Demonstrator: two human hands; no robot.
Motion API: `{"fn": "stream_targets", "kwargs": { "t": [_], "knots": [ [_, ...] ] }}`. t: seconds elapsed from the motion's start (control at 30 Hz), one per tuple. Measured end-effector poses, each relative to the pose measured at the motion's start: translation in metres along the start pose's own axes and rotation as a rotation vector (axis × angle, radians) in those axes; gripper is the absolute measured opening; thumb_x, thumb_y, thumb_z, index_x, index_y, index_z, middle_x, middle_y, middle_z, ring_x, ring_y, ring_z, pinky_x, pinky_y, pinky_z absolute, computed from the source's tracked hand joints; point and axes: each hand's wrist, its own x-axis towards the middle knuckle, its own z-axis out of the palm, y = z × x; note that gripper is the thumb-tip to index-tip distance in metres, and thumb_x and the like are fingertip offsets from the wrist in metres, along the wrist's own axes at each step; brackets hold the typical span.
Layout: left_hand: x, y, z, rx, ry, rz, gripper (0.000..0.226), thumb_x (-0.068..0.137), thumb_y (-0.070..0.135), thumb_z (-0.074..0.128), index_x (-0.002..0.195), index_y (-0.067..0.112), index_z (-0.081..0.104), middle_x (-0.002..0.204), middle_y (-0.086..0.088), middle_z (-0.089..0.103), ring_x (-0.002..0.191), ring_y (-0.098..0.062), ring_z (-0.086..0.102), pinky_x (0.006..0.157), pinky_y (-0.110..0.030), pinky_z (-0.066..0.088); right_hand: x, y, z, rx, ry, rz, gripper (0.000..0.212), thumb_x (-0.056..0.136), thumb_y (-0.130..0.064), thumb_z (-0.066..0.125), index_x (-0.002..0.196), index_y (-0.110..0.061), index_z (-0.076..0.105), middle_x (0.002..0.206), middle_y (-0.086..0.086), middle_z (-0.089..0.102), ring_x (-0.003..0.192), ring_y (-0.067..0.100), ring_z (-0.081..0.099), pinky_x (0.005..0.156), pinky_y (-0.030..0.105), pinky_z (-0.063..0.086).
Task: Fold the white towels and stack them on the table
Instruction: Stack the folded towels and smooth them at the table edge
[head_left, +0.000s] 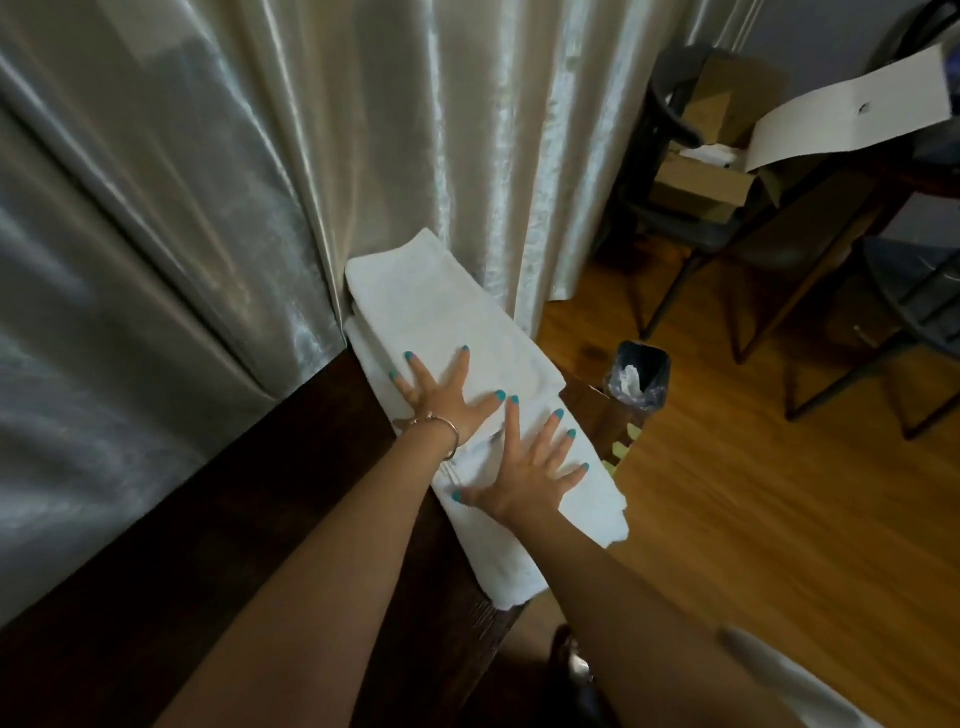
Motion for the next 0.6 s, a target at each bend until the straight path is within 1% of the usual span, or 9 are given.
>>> {"fn": "stream_targets", "kwargs": {
  "t": [0.07,0.13,0.2,0.27,0.33,0.43,0.6],
  "knots": [
    [0.011,0.005,0.009,-0.043,0.018,-0.028,0.095,0.074,0.075,0.054,0.146,0.052,-0.004,0.153,-0.008,-0.037,0.136,-0.046,-0.036,0.113,-0.068,0.008,0.014,0.01,0.005,-0.046,-0.018,-0.067,0.142,0.052,-0.083,0.066,0.134,-0.041,-0.042,0.153,0.012,-0.036,0.142,0.043,-0.027,0.109,0.07,-0.004],
    [0.021,0.01,0.02,-0.029,0.053,-0.064,0.1,0.069,0.078,0.055,0.146,0.052,-0.004,0.153,-0.008,-0.037,0.135,-0.048,-0.036,0.115,-0.065,0.004,0.026,0.016,0.008,-0.061,-0.039,-0.1,0.142,0.053,-0.082,0.065,0.132,-0.038,-0.045,0.153,0.011,-0.038,0.14,0.042,-0.03,0.109,0.069,-0.007],
    [0.027,0.013,0.03,-0.014,0.108,-0.083,0.099,0.069,0.08,0.053,0.146,0.052,-0.002,0.154,-0.009,-0.036,0.136,-0.049,-0.033,0.116,-0.058,-0.003,0.035,0.022,0.01,-0.042,-0.055,-0.115,0.141,0.055,-0.082,0.064,0.129,-0.038,-0.048,0.152,0.008,-0.04,0.139,0.04,-0.033,0.109,0.068,-0.01],
    [0.03,0.016,0.037,-0.01,0.146,-0.097,0.096,0.071,0.079,0.051,0.147,0.051,0.0,0.154,-0.009,-0.035,0.137,-0.049,-0.031,0.117,-0.055,-0.004,0.042,0.029,0.009,-0.038,-0.058,-0.147,0.141,0.056,-0.082,0.064,0.127,-0.039,-0.05,0.15,0.006,-0.042,0.138,0.039,-0.036,0.108,0.068,-0.012],
    [0.033,0.024,0.04,-0.006,0.168,-0.114,0.092,0.074,0.078,0.048,0.147,0.051,-0.001,0.154,-0.01,-0.035,0.138,-0.05,-0.029,0.117,-0.056,-0.003,0.055,0.038,0.002,-0.049,-0.076,-0.188,0.14,0.056,-0.081,0.065,0.127,-0.04,-0.049,0.151,0.005,-0.042,0.139,0.039,-0.036,0.108,0.068,-0.012],
    [0.04,0.043,0.046,-0.091,0.178,-0.16,0.091,0.075,0.077,0.049,0.147,0.051,-0.002,0.154,-0.01,-0.036,0.137,-0.05,-0.03,0.116,-0.057,-0.001,0.075,0.053,-0.012,-0.07,-0.093,-0.257,0.139,0.056,-0.08,0.066,0.131,-0.041,-0.044,0.152,0.004,-0.04,0.14,0.038,-0.034,0.109,0.068,-0.012],
    [0.056,0.067,0.055,-0.157,0.218,-0.214,0.094,0.072,0.079,0.05,0.147,0.05,0.003,0.153,-0.011,-0.037,0.135,-0.052,-0.033,0.116,-0.06,-0.003,0.109,0.075,-0.032,-0.104,-0.106,-0.36,0.142,0.053,-0.079,0.069,0.128,-0.044,-0.047,0.154,0.005,-0.036,0.139,0.037,-0.035,0.11,0.069,-0.011]
  ]
}}
